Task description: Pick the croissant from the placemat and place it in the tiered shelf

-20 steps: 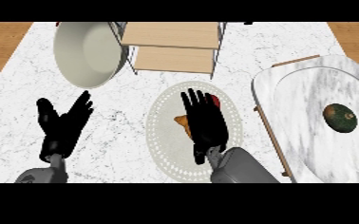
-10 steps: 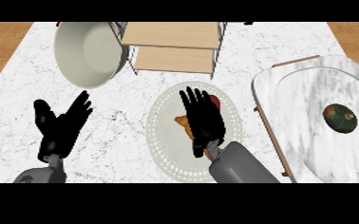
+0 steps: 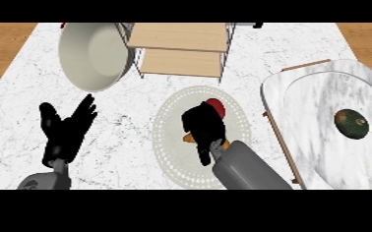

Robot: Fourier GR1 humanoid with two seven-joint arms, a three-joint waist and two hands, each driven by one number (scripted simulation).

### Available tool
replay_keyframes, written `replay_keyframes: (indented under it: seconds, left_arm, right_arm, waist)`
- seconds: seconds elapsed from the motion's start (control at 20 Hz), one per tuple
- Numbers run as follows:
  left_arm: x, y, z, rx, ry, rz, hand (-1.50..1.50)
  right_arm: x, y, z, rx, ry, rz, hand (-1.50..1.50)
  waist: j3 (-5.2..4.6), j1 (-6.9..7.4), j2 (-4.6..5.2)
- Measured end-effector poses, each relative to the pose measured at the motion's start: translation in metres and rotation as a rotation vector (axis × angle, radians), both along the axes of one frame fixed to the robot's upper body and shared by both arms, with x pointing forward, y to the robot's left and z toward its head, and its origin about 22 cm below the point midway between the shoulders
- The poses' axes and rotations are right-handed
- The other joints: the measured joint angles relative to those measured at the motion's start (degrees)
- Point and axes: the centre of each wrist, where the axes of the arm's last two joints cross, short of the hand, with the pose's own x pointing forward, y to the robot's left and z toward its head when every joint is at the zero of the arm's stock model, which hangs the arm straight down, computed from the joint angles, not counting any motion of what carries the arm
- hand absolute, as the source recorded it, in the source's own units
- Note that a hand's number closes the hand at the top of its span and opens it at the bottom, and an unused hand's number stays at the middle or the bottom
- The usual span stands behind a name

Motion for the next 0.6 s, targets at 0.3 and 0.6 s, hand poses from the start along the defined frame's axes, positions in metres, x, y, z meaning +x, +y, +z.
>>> replay_keyframes:
  seconds: [0.3,0.6]
  left_arm:
    - [-0.002,0.006,0.003,-0.009,0.014,0.003,0.0]
    - [0.005,-0.007,0.006,-0.006,-0.007,-0.044,0.0]
  right_arm:
    - [-0.013,0.001,0.001,0.057,-0.017,0.054,1.5]
    - [-0.017,0.016,0.019,0.204,0.046,-0.184,1.5]
  waist:
    - [-0.26,-0.2,0.0]
    - [-0.03,2.42,1.05]
